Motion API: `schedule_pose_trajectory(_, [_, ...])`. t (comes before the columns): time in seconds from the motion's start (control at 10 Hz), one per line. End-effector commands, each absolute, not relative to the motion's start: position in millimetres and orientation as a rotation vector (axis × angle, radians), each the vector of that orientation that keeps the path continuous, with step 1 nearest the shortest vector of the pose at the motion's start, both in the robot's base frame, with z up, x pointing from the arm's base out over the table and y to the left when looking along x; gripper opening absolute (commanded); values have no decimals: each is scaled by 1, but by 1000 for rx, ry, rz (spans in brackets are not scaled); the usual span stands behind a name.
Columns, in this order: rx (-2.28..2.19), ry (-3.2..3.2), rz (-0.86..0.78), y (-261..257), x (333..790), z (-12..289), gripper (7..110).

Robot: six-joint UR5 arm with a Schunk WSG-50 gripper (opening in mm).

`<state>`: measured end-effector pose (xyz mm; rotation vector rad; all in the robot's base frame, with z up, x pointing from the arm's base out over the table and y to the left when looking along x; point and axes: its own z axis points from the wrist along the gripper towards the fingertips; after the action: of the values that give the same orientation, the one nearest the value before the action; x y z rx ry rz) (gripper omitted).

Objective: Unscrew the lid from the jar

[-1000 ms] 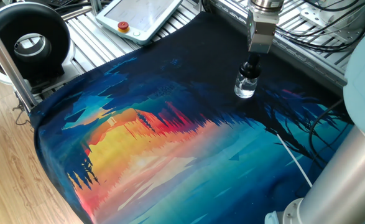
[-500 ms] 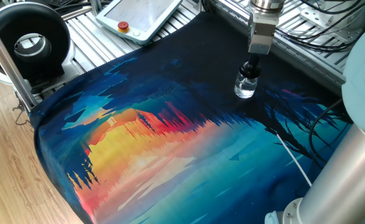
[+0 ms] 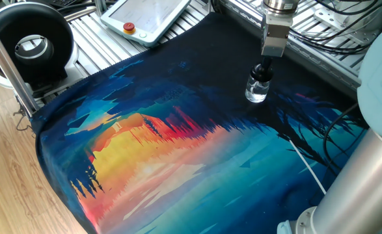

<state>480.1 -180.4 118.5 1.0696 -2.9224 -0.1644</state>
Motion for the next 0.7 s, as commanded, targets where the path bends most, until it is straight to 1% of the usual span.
schedule_pose_trajectory(0.0, [1053, -2941, -190, -176, 483, 118, 44])
schedule_pose_trajectory(0.6, [1017, -2929, -191, -178, 478, 118, 44])
